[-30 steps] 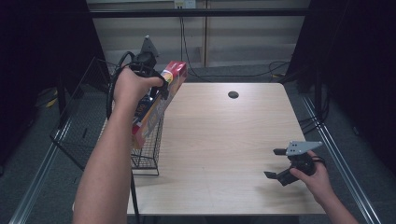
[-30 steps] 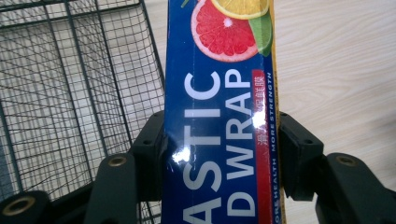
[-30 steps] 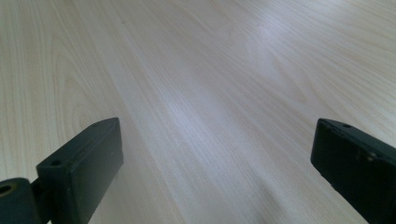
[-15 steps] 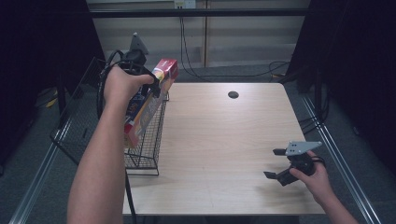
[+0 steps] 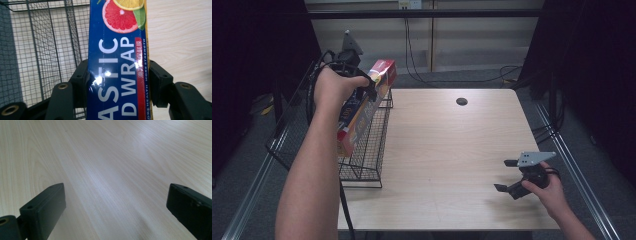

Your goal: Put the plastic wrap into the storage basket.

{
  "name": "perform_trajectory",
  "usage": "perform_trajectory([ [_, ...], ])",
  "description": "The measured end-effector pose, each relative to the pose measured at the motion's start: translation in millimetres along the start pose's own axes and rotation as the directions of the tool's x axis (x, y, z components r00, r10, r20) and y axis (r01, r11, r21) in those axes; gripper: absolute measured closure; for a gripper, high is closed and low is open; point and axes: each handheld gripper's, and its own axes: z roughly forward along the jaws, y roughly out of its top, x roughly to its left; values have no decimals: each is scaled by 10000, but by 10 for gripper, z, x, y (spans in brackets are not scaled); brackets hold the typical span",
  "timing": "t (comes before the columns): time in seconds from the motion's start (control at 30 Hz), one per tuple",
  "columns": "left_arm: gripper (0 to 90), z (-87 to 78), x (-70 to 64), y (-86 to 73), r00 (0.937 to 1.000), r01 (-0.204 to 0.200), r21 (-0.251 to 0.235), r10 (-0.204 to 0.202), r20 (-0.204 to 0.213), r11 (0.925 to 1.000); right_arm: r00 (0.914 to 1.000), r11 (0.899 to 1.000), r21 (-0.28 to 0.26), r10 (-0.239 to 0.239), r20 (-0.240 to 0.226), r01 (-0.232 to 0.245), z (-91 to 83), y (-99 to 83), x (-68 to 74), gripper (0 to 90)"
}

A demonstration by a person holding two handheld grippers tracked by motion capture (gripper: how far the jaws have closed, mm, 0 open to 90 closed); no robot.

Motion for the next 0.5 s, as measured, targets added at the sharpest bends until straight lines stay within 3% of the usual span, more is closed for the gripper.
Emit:
perform_trajectory([
  [0.5,448,-117,193,-16,9993,321,-162,-324,-170,9994,9999,10000,31,-35,-127,35,12,2,0,23],
])
